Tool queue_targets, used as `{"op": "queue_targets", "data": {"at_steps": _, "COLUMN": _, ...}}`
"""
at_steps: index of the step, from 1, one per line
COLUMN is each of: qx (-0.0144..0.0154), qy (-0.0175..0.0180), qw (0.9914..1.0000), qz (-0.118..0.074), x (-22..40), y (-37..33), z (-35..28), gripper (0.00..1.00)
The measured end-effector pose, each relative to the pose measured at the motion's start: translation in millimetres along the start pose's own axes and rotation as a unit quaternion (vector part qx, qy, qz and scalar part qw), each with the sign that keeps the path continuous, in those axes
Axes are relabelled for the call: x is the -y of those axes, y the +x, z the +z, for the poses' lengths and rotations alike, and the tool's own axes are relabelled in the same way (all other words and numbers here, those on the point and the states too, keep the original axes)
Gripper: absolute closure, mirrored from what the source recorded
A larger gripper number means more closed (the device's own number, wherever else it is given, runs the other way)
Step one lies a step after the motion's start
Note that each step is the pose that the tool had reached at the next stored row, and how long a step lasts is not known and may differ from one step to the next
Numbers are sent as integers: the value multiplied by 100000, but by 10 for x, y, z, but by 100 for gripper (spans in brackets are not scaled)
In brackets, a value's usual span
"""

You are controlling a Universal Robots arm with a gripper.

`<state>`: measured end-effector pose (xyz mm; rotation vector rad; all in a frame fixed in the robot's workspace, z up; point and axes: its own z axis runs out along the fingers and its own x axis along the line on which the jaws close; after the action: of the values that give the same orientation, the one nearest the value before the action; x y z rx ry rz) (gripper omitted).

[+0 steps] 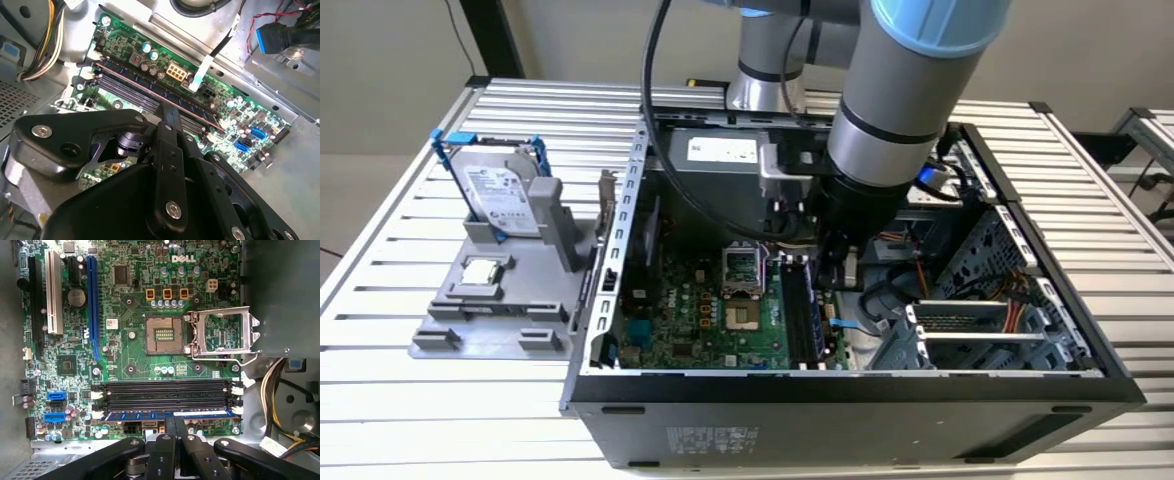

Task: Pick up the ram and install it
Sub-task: 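Press down the ram until it locks into place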

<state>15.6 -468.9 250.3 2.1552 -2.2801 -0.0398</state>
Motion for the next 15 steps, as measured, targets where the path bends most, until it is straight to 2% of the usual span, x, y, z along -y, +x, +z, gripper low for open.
{"op": "queue_targets", "data": {"at_steps": 8, "qx": 0, "qy": -1, "qw": 100000, "qz": -1, "x": 3, "y": 8, "z": 140, "gripper": 100}}
{"op": "queue_targets", "data": {"at_steps": 9, "qx": -6, "qy": -2, "qw": 100000, "qz": 0, "x": 4, "y": 11, "z": 187, "gripper": 100}}
{"op": "queue_targets", "data": {"at_steps": 10, "qx": -36, "qy": -114, "qw": 100000, "qz": 1, "x": 6, "y": 14, "z": 261, "gripper": 100}}
{"op": "queue_targets", "data": {"at_steps": 13, "qx": -65, "qy": -214, "qw": 100000, "qz": 2, "x": 7, "y": 16, "z": 306, "gripper": 100}}
{"op": "queue_targets", "data": {"at_steps": 15, "qx": -29, "qy": -239, "qw": 100000, "qz": 6, "x": 8, "y": 15, "z": 310, "gripper": 100}}
